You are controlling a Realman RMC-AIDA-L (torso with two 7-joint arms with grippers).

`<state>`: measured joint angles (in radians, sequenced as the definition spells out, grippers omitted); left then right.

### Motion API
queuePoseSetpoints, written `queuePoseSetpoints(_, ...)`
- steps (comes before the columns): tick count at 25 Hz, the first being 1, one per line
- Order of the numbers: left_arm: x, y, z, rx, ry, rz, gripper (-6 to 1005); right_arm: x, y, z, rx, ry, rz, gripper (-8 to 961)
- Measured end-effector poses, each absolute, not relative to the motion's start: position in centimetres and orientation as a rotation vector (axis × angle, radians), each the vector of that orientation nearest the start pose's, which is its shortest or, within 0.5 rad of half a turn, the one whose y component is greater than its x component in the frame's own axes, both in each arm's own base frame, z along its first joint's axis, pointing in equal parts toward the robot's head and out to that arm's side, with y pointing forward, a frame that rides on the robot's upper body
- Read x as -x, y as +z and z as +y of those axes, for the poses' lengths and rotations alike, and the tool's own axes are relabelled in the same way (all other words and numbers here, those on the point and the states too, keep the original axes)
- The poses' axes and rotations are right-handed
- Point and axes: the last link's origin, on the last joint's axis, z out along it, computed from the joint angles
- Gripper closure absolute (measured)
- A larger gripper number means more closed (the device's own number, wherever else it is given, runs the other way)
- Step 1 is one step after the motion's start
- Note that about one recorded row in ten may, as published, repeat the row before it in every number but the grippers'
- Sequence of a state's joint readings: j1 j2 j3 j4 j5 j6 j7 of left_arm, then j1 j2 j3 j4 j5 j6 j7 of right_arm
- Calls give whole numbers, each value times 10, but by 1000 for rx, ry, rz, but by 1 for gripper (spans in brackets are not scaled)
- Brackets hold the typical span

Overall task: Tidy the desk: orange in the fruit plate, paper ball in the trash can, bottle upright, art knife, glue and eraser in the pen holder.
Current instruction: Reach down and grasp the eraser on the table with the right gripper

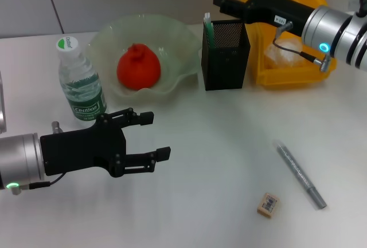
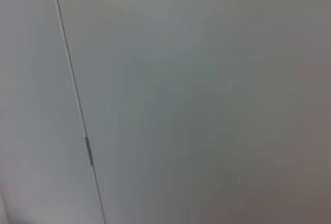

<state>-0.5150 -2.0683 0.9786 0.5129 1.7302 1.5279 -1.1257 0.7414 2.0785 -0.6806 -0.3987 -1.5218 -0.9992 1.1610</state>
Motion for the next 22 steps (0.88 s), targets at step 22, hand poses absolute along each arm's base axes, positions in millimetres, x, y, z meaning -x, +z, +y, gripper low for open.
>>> queuePoseSetpoints(22,247,-38,308,2816,-836,-356,166,-208,72,346,2872,862,381,162)
